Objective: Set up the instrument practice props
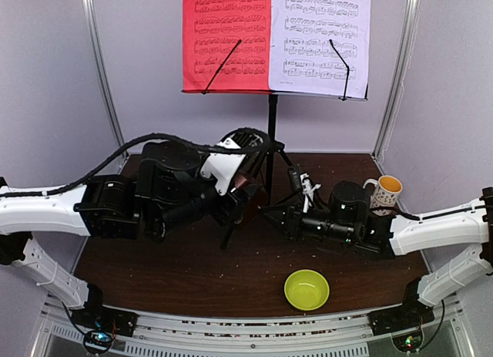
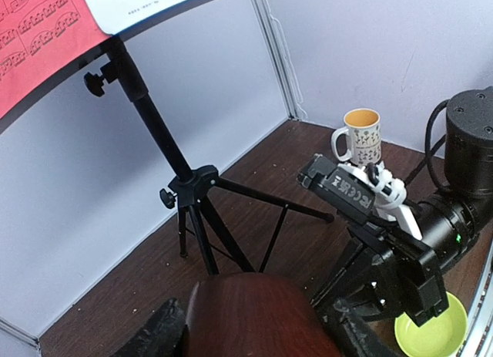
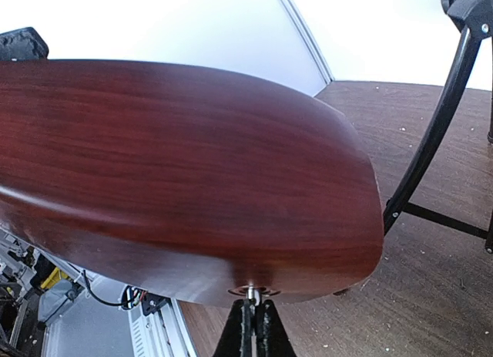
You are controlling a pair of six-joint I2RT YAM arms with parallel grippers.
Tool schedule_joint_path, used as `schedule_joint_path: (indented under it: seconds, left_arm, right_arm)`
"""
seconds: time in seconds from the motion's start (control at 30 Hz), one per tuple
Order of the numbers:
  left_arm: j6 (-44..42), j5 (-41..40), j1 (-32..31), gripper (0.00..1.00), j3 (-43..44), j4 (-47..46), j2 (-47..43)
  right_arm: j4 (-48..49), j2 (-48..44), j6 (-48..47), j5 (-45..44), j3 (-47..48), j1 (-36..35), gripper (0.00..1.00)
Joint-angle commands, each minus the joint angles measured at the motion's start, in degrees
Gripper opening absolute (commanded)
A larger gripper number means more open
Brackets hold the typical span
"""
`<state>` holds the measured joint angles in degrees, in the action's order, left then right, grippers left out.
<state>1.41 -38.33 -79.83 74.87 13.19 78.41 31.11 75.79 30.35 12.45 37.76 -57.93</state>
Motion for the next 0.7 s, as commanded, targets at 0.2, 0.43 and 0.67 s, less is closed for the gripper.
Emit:
schedule_joint_path:
  seconds: [0.2, 0.43, 0.67]
  left_arm:
    - [-1.4, -0.4, -0.1, 0.00, -0.4, -12.0, -4.1]
    - [-3.2, 0.4, -0.1, 0.00, -2.4, -13.4, -4.6]
    - [-4.4, 0.9, -0.1, 0.00, -5.2, -15.3, -6.1]
  right_arm:
    - [8.3, -0.6, 13.3, 2.8, 0.7, 2.4, 0.00]
    - [13.0, 0.5, 24.1, 6.5, 0.7, 3.9, 0.00]
    - [22.5, 2.7, 38.9, 7.4, -1.9, 5.1, 0.00]
